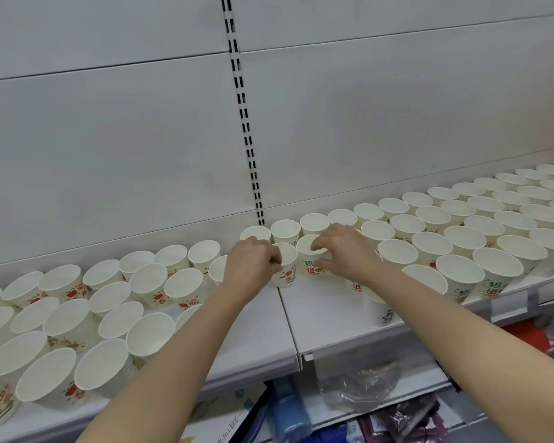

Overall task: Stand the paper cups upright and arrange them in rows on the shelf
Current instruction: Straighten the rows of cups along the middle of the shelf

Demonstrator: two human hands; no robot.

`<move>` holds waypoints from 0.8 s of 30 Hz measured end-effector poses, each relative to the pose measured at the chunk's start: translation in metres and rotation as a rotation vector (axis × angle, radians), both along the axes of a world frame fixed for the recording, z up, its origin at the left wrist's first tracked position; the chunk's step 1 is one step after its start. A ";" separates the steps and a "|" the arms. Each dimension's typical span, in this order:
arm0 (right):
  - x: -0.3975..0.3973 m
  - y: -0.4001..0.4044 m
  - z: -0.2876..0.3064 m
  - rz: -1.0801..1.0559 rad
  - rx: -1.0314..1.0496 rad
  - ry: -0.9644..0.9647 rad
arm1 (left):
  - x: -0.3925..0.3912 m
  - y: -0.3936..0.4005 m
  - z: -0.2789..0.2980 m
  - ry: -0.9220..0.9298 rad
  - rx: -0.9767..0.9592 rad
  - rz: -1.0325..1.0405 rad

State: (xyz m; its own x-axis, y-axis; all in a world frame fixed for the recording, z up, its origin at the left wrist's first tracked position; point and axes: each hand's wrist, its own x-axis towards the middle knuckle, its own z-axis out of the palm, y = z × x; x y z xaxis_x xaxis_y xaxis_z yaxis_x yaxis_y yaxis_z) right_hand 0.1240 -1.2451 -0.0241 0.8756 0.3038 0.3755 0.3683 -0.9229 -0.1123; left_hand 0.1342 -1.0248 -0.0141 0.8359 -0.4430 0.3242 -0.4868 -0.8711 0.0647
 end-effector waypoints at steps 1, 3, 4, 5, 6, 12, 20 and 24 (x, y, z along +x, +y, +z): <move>0.001 0.004 0.000 0.000 -0.012 0.007 | 0.001 -0.001 0.000 -0.010 0.014 0.005; 0.003 0.008 -0.001 -0.019 -0.027 0.004 | 0.002 -0.003 -0.001 -0.018 0.006 0.016; 0.004 0.009 -0.002 -0.029 -0.025 -0.002 | 0.003 -0.003 -0.002 -0.020 -0.010 0.015; 0.004 0.008 -0.003 -0.035 -0.020 -0.006 | 0.003 -0.003 -0.004 -0.020 -0.022 0.011; 0.004 0.007 -0.004 -0.039 -0.014 -0.011 | 0.003 -0.003 -0.006 -0.021 -0.027 0.006; 0.003 0.003 -0.001 -0.036 -0.002 -0.028 | 0.008 -0.009 -0.008 -0.036 0.013 0.013; 0.005 0.002 0.002 0.001 -0.018 -0.075 | -0.002 -0.003 -0.007 -0.042 -0.073 0.080; -0.003 0.011 -0.001 0.082 0.030 -0.178 | -0.029 0.022 -0.010 -0.077 -0.098 0.172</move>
State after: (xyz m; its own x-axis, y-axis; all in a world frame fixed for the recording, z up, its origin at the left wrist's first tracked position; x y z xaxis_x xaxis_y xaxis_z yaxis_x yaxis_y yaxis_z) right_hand 0.1210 -1.2341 -0.0253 0.7676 0.3576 0.5319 0.4584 -0.8863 -0.0657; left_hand 0.1055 -1.0026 -0.0245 0.8675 -0.2594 0.4245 -0.3386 -0.9330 0.1220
